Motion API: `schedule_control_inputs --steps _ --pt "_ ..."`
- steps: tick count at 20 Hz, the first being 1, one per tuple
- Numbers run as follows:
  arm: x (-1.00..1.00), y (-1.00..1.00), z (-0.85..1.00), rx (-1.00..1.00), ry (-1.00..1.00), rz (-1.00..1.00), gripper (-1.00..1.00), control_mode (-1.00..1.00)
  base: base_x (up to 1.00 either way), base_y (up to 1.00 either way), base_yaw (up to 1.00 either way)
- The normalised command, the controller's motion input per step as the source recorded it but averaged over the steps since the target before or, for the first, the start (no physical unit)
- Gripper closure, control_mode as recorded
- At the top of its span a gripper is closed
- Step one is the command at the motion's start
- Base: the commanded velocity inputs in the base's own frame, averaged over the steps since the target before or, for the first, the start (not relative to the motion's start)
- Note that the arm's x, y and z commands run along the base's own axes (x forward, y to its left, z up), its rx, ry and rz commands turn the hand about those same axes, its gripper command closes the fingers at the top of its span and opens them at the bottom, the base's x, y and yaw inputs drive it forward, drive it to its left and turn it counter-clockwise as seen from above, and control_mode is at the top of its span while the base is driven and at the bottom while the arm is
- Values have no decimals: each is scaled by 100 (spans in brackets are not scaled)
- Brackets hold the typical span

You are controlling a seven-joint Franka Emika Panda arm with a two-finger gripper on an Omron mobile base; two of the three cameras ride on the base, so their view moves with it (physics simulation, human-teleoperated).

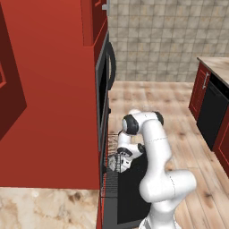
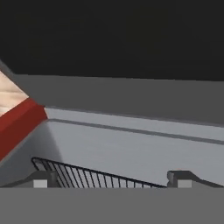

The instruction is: Place the fish on the top rack of the oven, and slide the tray back inside. Close the oven door.

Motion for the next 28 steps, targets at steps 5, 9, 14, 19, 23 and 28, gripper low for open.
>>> schedule_control_inputs --steps 5,9,14,19,23,28 --pt "40 98 -3 -4 1 -8 -100 -100 0 0 0" --pt "12 100 11 -8 0 -12 -100 -100 0 0 0" --pt "9 84 5 -8 0 -12 -100 -100 0 0 0" --pt "-11 -45 30 -1 2 -16 -100 -100 0 0 0" --pt "-29 -78 87 -1 0 -11 -100 -100 0 0 0" --pt "-33 -75 99 -3 0 -7 -100 -100 0 0 0"
